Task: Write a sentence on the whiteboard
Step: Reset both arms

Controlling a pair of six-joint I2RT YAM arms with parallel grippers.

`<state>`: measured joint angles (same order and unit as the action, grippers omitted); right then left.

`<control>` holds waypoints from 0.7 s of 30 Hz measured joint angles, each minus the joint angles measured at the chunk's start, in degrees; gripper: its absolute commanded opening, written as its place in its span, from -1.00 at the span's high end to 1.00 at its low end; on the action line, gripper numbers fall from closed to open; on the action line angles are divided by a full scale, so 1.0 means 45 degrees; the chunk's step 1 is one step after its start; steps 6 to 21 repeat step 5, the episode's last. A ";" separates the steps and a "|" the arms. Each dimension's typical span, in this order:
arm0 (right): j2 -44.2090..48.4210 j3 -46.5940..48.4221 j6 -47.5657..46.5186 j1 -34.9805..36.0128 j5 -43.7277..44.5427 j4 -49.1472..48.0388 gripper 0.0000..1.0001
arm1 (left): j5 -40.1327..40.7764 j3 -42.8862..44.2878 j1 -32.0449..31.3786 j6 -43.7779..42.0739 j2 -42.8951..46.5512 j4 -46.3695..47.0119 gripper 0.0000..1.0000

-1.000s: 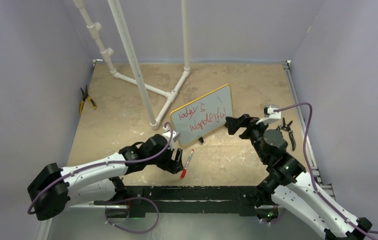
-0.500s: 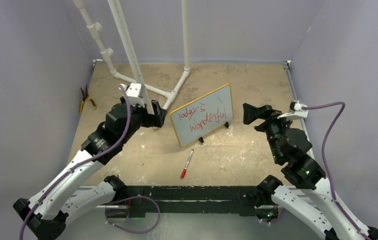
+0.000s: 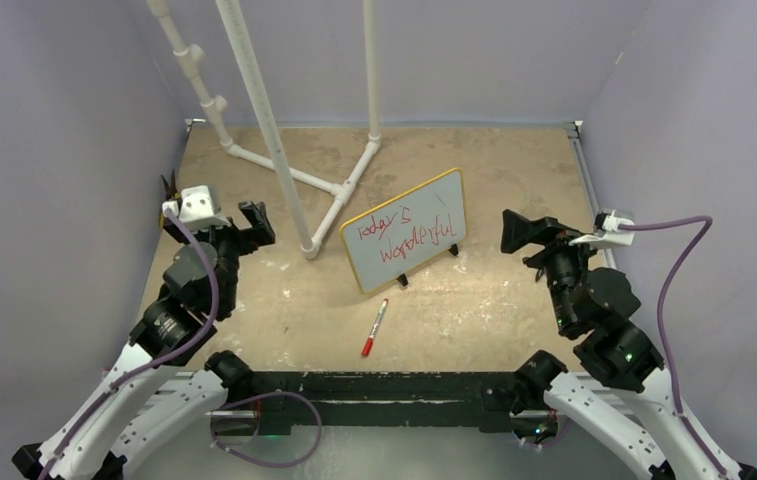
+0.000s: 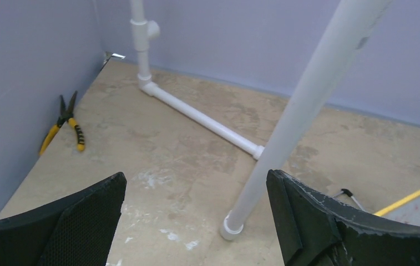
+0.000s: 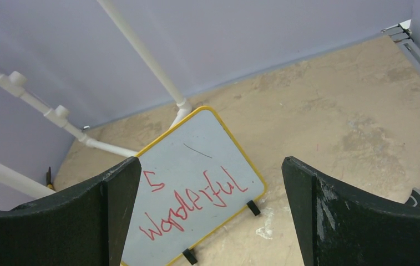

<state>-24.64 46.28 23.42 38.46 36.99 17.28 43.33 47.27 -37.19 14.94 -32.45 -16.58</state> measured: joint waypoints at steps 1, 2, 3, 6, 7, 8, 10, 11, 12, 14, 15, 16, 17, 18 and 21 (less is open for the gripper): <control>-0.0010 0.0000 -0.0024 0.0000 0.0010 0.0019 -0.97 | 0.0253 0.0000 0.0000 -0.0015 -0.0112 -0.0068 -0.91; -0.0019 0.0000 -0.0039 0.0000 0.0019 0.0019 -0.97 | 0.0471 0.0000 0.0000 -0.0034 -0.0233 -0.0160 -0.90; -0.0024 0.0000 -0.0049 0.0000 0.0024 0.0019 -0.97 | 0.0597 -0.0005 0.0000 -0.0044 -0.0325 -0.0209 -0.90; -0.0053 0.0000 -0.0092 0.0000 0.0087 0.0029 -0.97 | 0.0821 -0.0005 0.0000 -0.0112 -0.0495 -0.0291 -0.92; -0.0053 0.0000 -0.0092 0.0000 0.0087 0.0029 -0.97 | 0.0821 -0.0005 0.0000 -0.0112 -0.0495 -0.0291 -0.92; -0.0053 0.0000 -0.0092 0.0000 0.0087 0.0029 -0.97 | 0.0821 -0.0005 0.0000 -0.0112 -0.0495 -0.0291 -0.92; -0.0053 0.0000 -0.0092 0.0000 0.0087 0.0029 -0.97 | 0.0821 -0.0005 0.0000 -0.0112 -0.0495 -0.0291 -0.92; -0.0053 0.0000 -0.0092 0.0000 0.0087 0.0029 -0.97 | 0.0821 -0.0005 0.0000 -0.0112 -0.0495 -0.0291 -0.92; -0.0053 0.0000 -0.0092 0.0000 0.0087 0.0029 -0.97 | 0.0821 -0.0005 0.0000 -0.0112 -0.0495 -0.0291 -0.92; -0.0053 0.0000 -0.0092 0.0000 0.0087 0.0029 -0.97 | 0.0821 -0.0005 0.0000 -0.0112 -0.0495 -0.0291 -0.92; -0.0053 0.0000 -0.0092 0.0000 0.0087 0.0029 -0.97 | 0.0821 -0.0005 0.0000 -0.0112 -0.0495 -0.0291 -0.92; -0.0053 0.0000 -0.0092 0.0000 0.0087 0.0029 -0.97 | 0.0821 -0.0005 0.0000 -0.0112 -0.0495 -0.0291 -0.92; -0.0053 0.0000 -0.0092 0.0000 0.0087 0.0029 -0.97 | 0.0821 -0.0005 0.0000 -0.0112 -0.0495 -0.0291 -0.92; -0.0053 0.0000 -0.0092 0.0000 0.0087 0.0029 -0.97 | 0.0821 -0.0005 0.0000 -0.0112 -0.0495 -0.0291 -0.92; -0.0053 0.0000 -0.0092 0.0000 0.0087 0.0029 -0.97 | 0.0821 -0.0005 0.0000 -0.0112 -0.0495 -0.0291 -0.92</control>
